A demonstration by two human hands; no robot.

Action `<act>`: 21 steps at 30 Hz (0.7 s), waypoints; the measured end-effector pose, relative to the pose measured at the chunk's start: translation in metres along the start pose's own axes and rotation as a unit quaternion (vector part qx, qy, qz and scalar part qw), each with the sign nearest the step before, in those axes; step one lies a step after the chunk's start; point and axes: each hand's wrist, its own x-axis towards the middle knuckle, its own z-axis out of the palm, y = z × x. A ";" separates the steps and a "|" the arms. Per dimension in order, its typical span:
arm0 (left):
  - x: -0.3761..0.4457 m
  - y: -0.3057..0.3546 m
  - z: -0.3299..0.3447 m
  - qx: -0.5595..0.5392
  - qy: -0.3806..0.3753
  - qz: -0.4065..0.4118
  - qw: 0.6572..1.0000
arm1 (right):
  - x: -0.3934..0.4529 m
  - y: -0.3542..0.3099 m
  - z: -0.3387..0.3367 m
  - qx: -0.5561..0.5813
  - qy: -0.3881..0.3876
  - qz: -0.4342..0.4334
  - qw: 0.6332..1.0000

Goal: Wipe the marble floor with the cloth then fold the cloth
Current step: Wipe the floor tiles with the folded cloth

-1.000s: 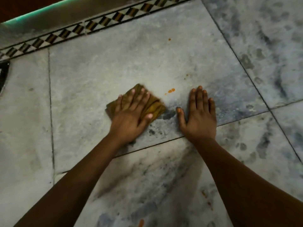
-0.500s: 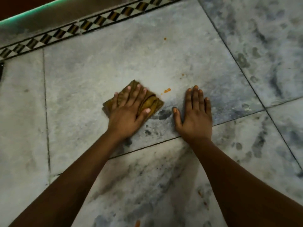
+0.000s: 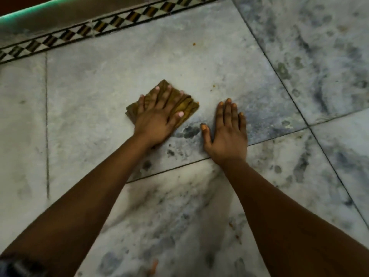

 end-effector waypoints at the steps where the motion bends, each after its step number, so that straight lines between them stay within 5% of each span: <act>1: -0.005 -0.010 -0.002 -0.002 -0.002 -0.012 1.000 | -0.002 0.000 -0.002 0.002 -0.003 -0.002 1.000; 7: 0.057 -0.017 -0.022 -0.079 -0.047 -0.172 0.981 | 0.014 0.007 -0.004 0.037 0.005 0.021 0.999; 14: 0.039 0.000 -0.007 -0.051 0.033 -0.059 0.996 | 0.041 0.026 -0.007 -0.010 0.003 0.042 0.999; 21: 0.158 0.005 -0.027 -0.117 0.039 -0.215 0.969 | 0.041 0.028 -0.006 0.000 0.012 0.041 0.999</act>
